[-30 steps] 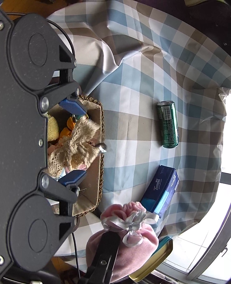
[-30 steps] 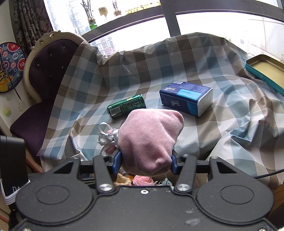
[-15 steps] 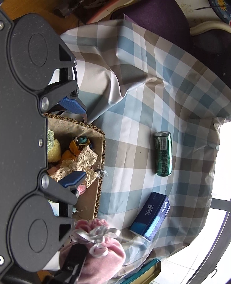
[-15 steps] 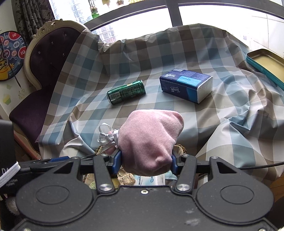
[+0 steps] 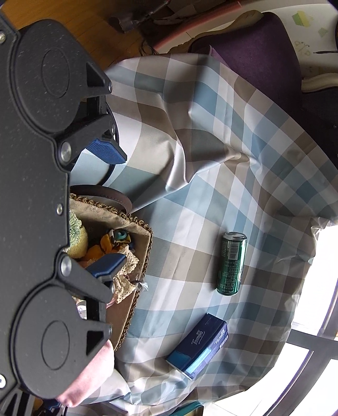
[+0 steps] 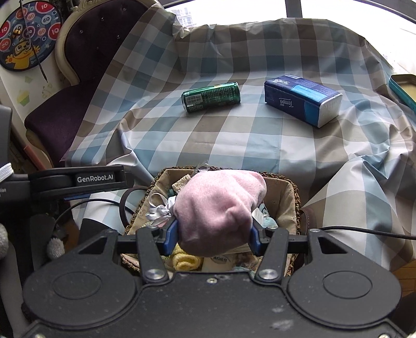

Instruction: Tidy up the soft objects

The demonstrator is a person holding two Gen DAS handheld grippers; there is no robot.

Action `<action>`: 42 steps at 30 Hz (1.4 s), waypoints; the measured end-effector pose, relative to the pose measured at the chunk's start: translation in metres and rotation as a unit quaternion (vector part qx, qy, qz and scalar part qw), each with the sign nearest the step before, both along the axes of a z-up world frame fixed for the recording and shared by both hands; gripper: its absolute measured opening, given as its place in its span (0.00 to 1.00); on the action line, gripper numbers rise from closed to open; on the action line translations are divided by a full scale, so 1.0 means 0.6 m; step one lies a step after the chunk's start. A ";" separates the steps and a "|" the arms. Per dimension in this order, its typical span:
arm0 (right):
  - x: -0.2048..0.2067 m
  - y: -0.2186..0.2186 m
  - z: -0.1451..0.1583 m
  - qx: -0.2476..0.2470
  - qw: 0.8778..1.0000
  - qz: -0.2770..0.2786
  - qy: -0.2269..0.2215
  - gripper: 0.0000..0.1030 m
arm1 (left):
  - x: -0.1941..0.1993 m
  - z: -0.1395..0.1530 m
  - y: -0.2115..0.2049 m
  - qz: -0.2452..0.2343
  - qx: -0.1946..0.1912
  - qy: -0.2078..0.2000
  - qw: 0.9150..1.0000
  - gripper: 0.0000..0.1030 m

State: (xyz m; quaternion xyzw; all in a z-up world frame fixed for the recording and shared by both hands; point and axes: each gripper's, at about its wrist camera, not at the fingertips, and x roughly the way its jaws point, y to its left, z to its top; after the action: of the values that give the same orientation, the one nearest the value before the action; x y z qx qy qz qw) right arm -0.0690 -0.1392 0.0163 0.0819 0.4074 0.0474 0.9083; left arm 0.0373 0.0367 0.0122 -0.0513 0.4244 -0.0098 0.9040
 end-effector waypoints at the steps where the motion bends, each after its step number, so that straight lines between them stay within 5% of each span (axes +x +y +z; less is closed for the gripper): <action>1: 0.004 0.002 -0.002 0.000 1.000 0.002 0.001 0.50 | 0.000 -0.001 0.001 0.000 -0.001 0.001 1.000 0.69; 4: 0.019 0.010 -0.005 -0.001 1.000 0.014 0.000 0.51 | 0.001 -0.003 0.003 0.001 0.000 0.002 1.000 0.69; 8: 0.026 0.017 -0.006 0.002 1.000 0.021 -0.015 0.66 | 0.002 -0.006 0.007 0.003 -0.002 0.007 1.000 0.69; 12: 0.026 0.018 -0.007 -0.012 1.000 0.016 -0.016 0.66 | 0.002 -0.010 0.002 -0.003 -0.001 0.011 1.000 0.69; 27: 0.010 -0.052 -0.018 -0.009 0.994 -0.108 0.002 0.69 | -0.012 -0.009 -0.037 -0.062 0.030 0.009 0.998 0.69; 42: -0.007 -0.069 -0.027 -0.023 0.988 -0.154 -0.004 0.91 | -0.029 -0.007 -0.070 -0.101 0.063 0.017 0.993 0.69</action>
State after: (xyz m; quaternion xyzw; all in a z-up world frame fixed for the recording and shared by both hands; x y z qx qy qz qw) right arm -0.0731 -0.1804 0.0002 0.1229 0.3870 -0.1022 0.9081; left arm 0.0198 -0.0051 0.0078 0.0483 0.4423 -0.0733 0.8926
